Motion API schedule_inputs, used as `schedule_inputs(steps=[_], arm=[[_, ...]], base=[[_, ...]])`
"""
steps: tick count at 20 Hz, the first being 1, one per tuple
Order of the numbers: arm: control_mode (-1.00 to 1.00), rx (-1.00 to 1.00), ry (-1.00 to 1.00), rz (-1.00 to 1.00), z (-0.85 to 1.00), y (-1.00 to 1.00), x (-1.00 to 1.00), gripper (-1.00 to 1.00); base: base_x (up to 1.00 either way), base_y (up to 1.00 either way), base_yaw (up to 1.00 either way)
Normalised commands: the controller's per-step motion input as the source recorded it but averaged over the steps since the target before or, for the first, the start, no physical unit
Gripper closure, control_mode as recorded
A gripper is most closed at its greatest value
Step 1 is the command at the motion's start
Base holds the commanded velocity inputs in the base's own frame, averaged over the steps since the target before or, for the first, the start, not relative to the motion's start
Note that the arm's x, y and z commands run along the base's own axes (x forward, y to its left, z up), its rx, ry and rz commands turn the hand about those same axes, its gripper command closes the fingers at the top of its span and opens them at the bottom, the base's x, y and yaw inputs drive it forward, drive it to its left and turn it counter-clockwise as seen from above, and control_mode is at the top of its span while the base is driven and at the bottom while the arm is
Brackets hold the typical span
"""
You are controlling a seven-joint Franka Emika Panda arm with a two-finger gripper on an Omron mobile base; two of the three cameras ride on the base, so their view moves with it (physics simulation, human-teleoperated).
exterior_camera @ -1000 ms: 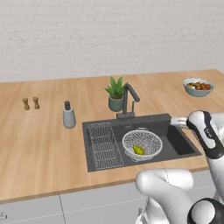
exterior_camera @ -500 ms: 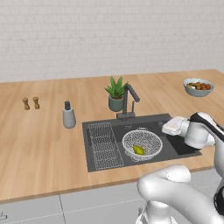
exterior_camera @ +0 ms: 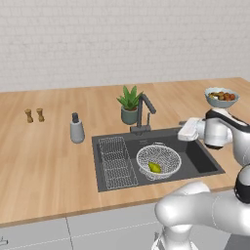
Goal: Put the colander in the sink, put the pear in the colander, and turn on the sink faucet and pour water over the colander.
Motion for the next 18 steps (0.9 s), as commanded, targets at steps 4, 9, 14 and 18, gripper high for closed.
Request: schedule_inputs(steps=[4, 9, 14, 18], arm=[[-1.00, -0.11, 0.00, 0.01, -0.01, 0.04, 0.17, -1.00], [-1.00, -0.07, -0.01, 0.00, -0.08, 0.19, 0.02, -1.00], [-1.00, -0.02, -0.04, 0.00, -0.07, 0.30, 0.07, -1.00], [-1.00, 0.00, -0.06, 0.00, -0.04, 0.23, 0.00, -1.00]], base=[[0.00, 0.00, 0.00], [0.00, 0.00, 0.00], [0.00, 0.00, 0.00], [0.00, 0.00, 0.00]])
